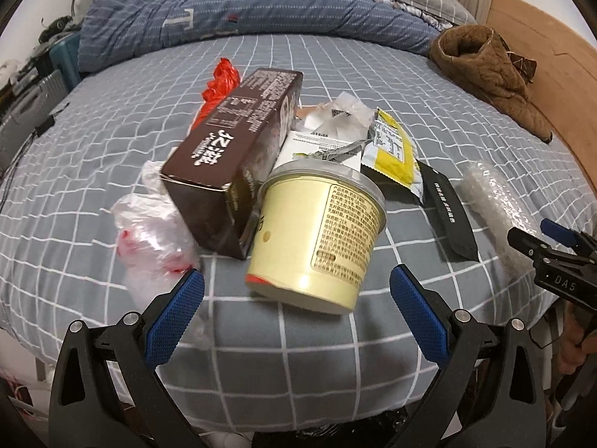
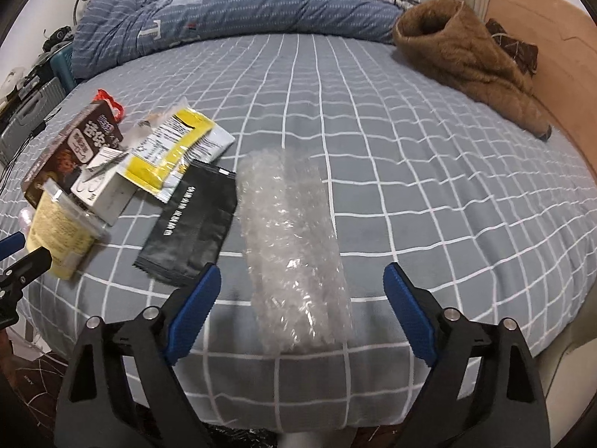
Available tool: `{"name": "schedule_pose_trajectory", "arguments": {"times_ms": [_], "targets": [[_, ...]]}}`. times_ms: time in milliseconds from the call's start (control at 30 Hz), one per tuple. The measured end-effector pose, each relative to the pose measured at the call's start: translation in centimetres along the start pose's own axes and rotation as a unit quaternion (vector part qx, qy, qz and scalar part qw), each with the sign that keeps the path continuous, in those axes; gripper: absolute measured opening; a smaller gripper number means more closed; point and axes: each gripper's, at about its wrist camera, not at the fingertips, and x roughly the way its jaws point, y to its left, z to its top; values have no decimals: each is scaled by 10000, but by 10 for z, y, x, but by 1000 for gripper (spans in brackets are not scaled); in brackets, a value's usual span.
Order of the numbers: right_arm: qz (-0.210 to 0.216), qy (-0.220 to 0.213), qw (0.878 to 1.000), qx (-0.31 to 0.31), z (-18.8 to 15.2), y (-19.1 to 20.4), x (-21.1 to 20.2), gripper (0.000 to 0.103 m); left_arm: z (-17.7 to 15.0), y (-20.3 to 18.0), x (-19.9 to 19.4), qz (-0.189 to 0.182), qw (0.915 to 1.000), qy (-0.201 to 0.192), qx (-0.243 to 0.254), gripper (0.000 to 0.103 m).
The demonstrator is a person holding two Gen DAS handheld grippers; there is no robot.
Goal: Collect trash
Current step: 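Grasp the yellow-white paper cup with the left tool while the right tool grasps the bubble-wrap roll, then carry the cup and bubble-wrap roll down over the black trash bin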
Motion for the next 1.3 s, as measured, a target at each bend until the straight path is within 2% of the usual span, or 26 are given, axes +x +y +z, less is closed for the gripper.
{"name": "schedule_pose_trajectory", "arguments": {"times_ms": [167, 300, 367, 400, 433, 467, 567, 933, 1300], "targets": [[88, 118, 9999, 34, 2, -1, 13, 71, 3, -2, 13, -60, 10000, 72, -13, 97], [207, 215, 9995, 64, 2, 0, 19, 60, 5, -2, 22, -133, 9998, 119, -33, 89], [245, 259, 9994, 34, 2, 2, 21, 48, 5, -3, 25, -137, 9998, 156, -28, 84], [254, 271, 9993, 11, 2, 3, 21, 46, 4, -4, 27, -118, 9997, 191, -14, 77], [261, 279, 9993, -1, 2, 4, 21, 41, 3, -5, 29, -91, 9997, 235, -2, 75], [260, 282, 9993, -20, 3, 5, 20, 36, 3, -5, 29, -93, 9997, 239, -14, 75], [192, 237, 9994, -133, 4, 9, 15, 31, 3, -4, 25, -125, 9997, 195, -43, 75], [139, 94, 9998, -64, 0, 14, -14, 30, -4, -2, -8, -151, 9999, -17, -60, 73], [185, -93, 9998, -30, -17, 26, -61, 29, -18, -1, -44, -229, 9996, -162, -51, 71]]}}
